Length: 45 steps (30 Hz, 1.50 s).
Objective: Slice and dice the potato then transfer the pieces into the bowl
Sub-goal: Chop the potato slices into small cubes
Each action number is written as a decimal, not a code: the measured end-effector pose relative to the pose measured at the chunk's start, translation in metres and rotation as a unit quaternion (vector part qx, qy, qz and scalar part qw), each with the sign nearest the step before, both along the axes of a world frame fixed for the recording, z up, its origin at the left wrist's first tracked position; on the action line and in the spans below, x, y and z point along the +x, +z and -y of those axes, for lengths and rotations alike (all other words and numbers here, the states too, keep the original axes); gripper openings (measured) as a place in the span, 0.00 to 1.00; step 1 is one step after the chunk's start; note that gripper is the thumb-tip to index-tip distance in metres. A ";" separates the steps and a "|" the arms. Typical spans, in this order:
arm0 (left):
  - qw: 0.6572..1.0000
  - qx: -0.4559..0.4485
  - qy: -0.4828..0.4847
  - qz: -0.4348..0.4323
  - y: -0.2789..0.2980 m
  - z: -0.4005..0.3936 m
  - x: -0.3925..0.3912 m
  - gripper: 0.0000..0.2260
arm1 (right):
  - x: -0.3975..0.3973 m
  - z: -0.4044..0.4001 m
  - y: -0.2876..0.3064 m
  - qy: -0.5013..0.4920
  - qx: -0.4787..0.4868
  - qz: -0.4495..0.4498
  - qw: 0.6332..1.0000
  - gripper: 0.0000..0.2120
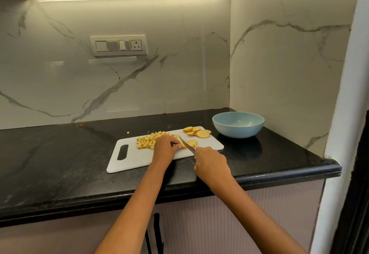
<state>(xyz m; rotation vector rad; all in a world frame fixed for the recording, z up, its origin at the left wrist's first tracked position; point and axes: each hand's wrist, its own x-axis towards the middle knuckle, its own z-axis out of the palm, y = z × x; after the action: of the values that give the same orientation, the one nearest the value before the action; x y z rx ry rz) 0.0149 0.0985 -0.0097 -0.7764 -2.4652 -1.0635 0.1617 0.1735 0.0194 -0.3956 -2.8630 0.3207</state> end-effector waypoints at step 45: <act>1.000 0.020 0.012 -0.001 0.001 0.003 0.002 0.05 | -0.006 -0.001 -0.002 0.013 0.007 -0.010 1.000 0.13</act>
<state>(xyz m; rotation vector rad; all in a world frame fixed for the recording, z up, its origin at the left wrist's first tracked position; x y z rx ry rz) 0.0170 0.0950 -0.0086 -0.7343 -2.4375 -1.0979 0.1562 0.1745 0.0176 -0.3496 -2.8511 0.3067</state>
